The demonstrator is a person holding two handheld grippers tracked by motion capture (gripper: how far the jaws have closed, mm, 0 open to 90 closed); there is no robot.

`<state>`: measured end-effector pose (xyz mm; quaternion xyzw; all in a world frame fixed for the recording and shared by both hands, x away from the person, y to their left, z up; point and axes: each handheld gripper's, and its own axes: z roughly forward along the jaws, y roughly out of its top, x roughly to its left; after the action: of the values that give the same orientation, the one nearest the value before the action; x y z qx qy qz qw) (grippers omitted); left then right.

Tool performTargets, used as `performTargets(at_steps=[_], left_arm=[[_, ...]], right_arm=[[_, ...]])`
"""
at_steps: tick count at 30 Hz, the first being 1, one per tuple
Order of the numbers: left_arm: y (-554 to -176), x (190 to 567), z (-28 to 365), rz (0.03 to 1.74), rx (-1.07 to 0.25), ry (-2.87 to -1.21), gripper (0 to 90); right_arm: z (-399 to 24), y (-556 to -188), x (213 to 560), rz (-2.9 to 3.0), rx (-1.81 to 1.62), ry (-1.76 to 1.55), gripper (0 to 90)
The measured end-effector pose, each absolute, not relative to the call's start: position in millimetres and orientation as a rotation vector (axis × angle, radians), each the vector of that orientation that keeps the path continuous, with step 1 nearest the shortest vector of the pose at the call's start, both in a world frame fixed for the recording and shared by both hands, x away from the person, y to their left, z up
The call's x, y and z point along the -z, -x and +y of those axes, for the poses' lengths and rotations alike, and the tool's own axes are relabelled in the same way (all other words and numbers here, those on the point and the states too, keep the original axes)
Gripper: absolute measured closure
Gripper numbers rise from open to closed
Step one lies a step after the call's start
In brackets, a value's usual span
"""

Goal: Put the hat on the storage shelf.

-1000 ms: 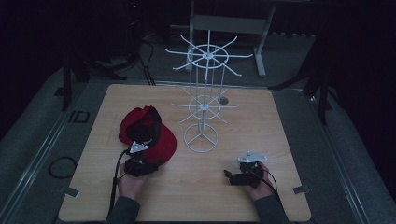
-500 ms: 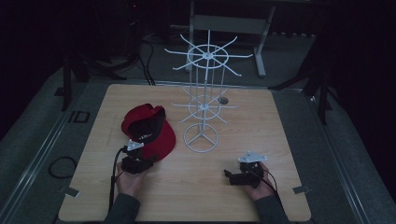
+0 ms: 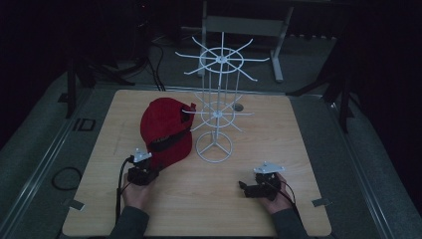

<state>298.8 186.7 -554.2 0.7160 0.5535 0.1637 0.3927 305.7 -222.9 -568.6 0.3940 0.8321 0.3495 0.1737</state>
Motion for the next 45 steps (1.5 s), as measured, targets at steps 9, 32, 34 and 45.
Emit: performTargets(at_steps=[9,32,34,45], left_arm=[[-299,556,188,1.375,-0.398,-1.792,86.0],[-291,530,198,1.355,-0.449,-1.722,86.1],[-290,529,200,1.357,-0.455,-1.716,86.1],[-289,519,210,1.374,-0.478,-1.668,86.0]], right_arm=[[-223,-306,569,2.359,-0.991,-1.116,12.9],[-223,-306,569,2.359,-0.991,-1.115,12.9],[-223,-306,569,2.359,-0.991,-1.115,12.9],[-223,-306,569,2.359,-0.992,-1.114,12.9]])
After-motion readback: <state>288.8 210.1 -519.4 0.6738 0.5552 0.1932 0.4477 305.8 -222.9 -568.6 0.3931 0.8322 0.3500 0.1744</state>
